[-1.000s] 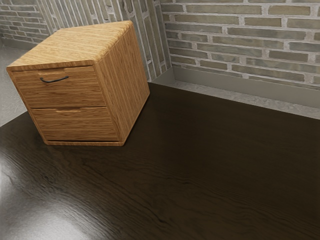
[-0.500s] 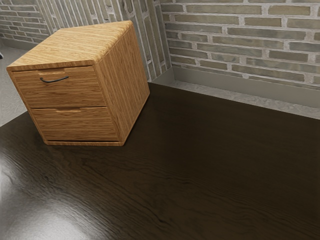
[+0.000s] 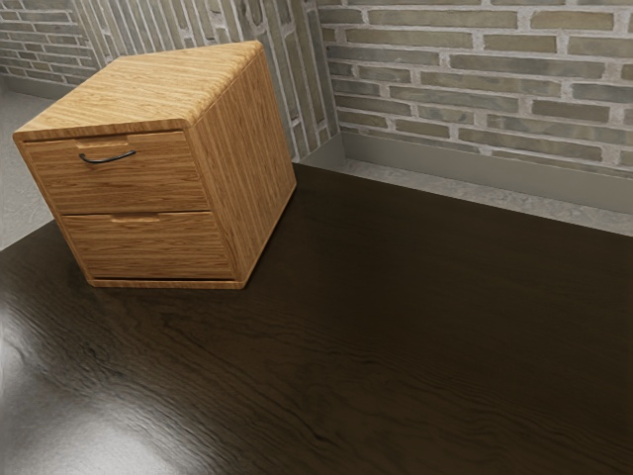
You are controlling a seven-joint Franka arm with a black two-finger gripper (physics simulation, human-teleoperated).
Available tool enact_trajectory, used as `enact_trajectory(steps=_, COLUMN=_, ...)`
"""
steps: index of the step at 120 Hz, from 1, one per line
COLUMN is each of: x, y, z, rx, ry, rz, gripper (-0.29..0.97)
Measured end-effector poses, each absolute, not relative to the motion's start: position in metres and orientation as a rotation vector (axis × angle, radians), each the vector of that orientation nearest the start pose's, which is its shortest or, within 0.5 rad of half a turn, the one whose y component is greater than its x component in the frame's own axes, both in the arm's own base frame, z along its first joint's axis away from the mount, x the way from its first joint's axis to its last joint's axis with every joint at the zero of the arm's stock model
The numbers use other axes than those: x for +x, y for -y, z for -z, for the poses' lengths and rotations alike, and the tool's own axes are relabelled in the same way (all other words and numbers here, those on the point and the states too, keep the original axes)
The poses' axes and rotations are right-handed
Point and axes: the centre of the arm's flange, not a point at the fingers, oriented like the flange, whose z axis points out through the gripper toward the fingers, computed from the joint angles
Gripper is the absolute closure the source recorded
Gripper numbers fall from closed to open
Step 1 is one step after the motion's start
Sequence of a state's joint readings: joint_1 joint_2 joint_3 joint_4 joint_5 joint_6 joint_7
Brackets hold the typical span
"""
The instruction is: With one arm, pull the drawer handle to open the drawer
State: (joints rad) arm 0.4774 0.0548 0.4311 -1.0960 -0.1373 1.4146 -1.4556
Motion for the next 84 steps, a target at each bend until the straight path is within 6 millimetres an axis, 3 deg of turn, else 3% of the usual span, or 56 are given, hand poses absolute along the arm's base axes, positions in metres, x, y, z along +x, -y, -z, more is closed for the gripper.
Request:
enact_trajectory(steps=12, x=0.363, y=-0.391, z=-0.794, rx=1.203, ry=-2.684, rz=-0.342, gripper=0.02)
enact_trajectory(steps=23, x=0.386, y=-0.384, z=-0.727, rx=1.256, ry=-2.649, rz=-0.244, gripper=0.02)
enact_trajectory(steps=29, x=0.396, y=-0.383, z=-0.709, rx=1.269, ry=-2.635, rz=-0.272, gripper=0.02)
enact_trajectory(steps=72, x=0.432, y=-0.34, z=-0.707, rx=1.389, ry=-2.484, rz=-0.511, gripper=0.02)
enact_trajectory(steps=84, x=0.431, y=-0.335, z=-0.699, rx=1.397, ry=-2.455, rz=-0.565, gripper=0.02)
